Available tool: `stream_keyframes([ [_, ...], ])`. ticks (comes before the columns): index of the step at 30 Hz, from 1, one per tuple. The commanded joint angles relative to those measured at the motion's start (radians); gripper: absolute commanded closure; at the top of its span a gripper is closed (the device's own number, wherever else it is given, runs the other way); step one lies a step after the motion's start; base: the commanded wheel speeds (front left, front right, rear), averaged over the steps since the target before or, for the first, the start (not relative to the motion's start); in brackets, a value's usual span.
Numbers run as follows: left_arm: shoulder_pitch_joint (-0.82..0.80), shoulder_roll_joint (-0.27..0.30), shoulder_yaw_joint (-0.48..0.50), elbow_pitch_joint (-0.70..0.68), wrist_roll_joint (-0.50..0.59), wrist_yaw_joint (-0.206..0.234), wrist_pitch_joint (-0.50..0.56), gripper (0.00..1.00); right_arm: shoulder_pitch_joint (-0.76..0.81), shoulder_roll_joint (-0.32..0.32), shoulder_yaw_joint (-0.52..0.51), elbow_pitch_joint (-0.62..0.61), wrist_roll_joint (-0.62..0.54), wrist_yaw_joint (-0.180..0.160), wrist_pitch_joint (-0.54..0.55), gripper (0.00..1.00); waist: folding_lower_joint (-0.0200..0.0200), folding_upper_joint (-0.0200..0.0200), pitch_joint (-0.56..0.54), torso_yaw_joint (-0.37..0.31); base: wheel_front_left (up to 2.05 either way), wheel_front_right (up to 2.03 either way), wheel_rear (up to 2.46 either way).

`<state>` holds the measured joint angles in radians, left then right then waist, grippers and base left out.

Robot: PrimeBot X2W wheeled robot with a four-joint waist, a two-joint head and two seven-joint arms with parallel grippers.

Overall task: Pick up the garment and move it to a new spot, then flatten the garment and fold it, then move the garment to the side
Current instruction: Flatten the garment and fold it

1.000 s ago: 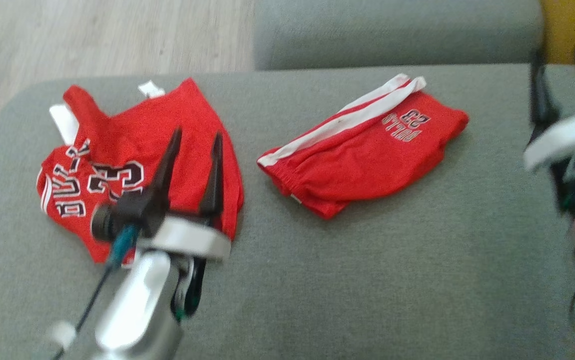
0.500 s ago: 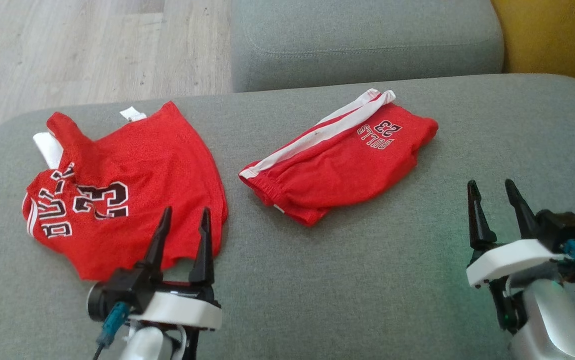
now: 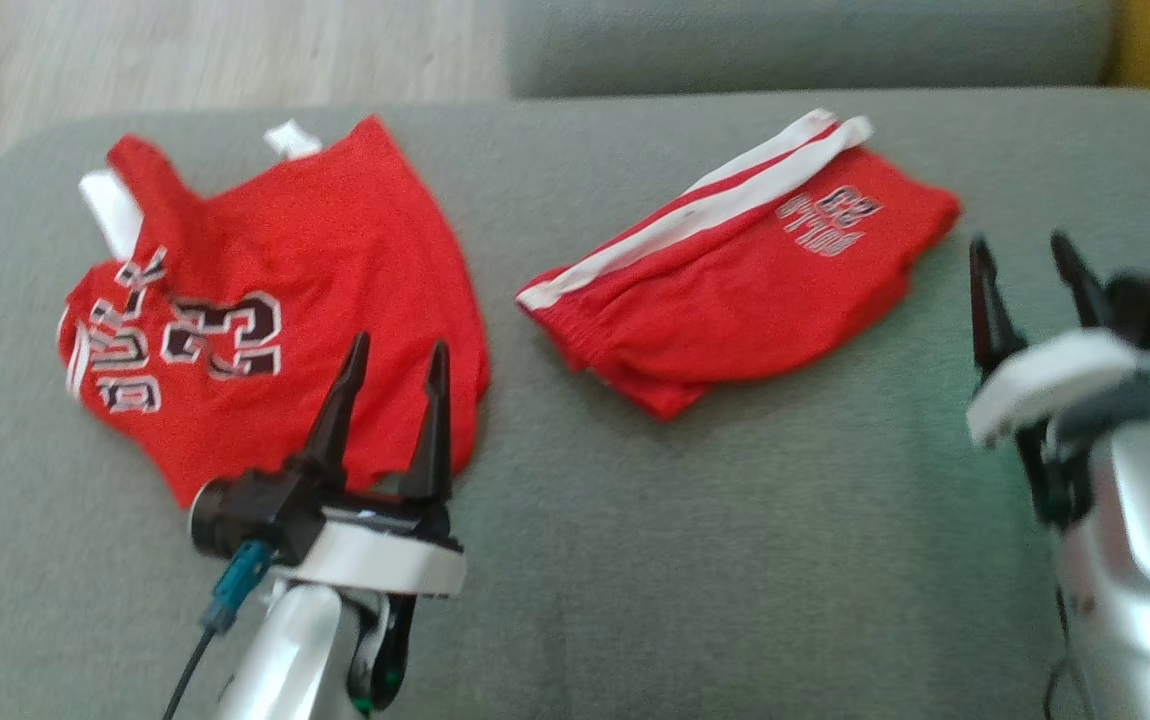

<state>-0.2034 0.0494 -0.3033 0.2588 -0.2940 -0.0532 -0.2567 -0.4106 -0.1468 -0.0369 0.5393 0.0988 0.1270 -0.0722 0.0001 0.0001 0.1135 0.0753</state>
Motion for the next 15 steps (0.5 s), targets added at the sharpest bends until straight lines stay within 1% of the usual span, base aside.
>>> stream_keyframes([
  [1,-0.056,0.001,0.014,-0.027,-0.008,0.0,-0.005,0.0,-0.088,0.008,-0.001,0.002,-0.001,0.004,0.036,0.0,-0.0001,-0.0001,0.062,0.054,0.0,0.0,0.0],
  [6,-0.101,0.001,-0.033,-0.021,-0.027,0.003,-0.005,0.0,-0.225,-0.018,-0.112,0.162,-0.031,0.004,0.116,0.0,-0.0001,-0.0001,0.115,0.123,0.0,0.0,0.0],
  [7,-0.101,0.001,-0.033,-0.021,-0.027,0.003,-0.005,0.0,-0.225,-0.018,-0.112,0.162,-0.031,0.004,0.116,0.0,-0.0001,-0.0001,0.115,0.123,0.0,0.0,0.0],
  [8,-0.109,0.001,-0.041,-0.021,-0.032,0.005,-0.005,0.0,-0.25,-0.027,-0.135,0.198,-0.042,0.004,0.125,0.0,-0.0001,-0.0001,0.123,0.135,0.0,0.0,0.0],
  [12,-0.135,0.001,-0.07,-0.022,-0.046,0.013,-0.005,0.0,-0.334,-0.069,-0.232,0.334,-0.102,0.004,0.152,0.0,-0.0001,-0.0001,0.154,0.183,0.0,0.0,0.0],
  [15,-0.15,0.001,-0.081,-0.015,-0.053,0.025,-0.005,0.0,-0.381,-0.098,-0.28,0.413,-0.169,0.004,0.163,0.0,-0.0001,-0.0001,0.175,0.205,0.0,0.0,0.0],
])
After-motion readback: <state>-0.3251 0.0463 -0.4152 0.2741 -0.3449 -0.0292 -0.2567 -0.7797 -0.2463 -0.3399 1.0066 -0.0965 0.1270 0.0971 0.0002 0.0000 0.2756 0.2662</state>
